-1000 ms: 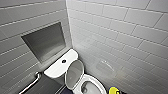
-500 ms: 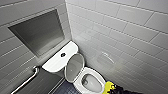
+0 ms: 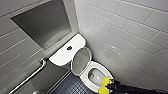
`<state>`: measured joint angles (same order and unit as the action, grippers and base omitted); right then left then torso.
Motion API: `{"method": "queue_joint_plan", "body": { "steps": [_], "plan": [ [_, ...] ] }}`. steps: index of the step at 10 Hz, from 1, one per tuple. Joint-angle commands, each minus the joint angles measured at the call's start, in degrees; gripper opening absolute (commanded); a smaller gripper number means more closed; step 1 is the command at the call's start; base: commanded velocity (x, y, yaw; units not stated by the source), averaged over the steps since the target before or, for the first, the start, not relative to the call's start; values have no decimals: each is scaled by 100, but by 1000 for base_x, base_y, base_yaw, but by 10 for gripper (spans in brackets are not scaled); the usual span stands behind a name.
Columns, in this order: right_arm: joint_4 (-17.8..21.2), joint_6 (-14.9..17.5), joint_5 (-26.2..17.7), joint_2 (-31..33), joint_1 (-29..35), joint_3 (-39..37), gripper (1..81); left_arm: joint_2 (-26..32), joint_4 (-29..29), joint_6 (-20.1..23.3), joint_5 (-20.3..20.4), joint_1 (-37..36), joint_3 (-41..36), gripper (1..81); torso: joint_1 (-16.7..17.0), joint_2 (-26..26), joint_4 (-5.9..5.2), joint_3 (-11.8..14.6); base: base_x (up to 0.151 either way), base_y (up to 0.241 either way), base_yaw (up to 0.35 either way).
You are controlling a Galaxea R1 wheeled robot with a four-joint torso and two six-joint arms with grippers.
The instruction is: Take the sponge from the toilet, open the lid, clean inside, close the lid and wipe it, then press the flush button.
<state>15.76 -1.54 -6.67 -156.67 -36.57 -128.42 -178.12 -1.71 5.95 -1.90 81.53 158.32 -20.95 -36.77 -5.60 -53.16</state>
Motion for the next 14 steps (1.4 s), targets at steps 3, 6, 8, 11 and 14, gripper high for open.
{"method": "queue_joint_plan", "body": {
  "steps": [3, 6, 8, 11, 14],
  "plan": [
    [129, -22, -634, 37, 1146, -148, 10, -14, 56, 12, -539, 193, -20, 811, -2, 5, -50, -85, 0, 0, 0],
    [102, -22, -810, -165, 1480, -227, 10, -31, 65, 12, -531, 193, -20, 811, -6, 7, -50, -83, 0, 0, 0],
    [120, -13, -845, -262, 1639, -411, 10, -31, 74, 12, -531, 193, -20, 811, -376, -564, -50, -83, 0, 0, 0],
    [138, -22, -950, -288, 1920, -350, 10, -40, 74, 12, -531, 193, -20, 811, -546, -831, -53, -85, 0, 0, 0],
    [111, -22, -950, -576, 1772, -411, 10, -66, 65, 12, -531, 193, -20, 811, -944, -1467, -53, -85, 0, 0, 0]
  ]
}}
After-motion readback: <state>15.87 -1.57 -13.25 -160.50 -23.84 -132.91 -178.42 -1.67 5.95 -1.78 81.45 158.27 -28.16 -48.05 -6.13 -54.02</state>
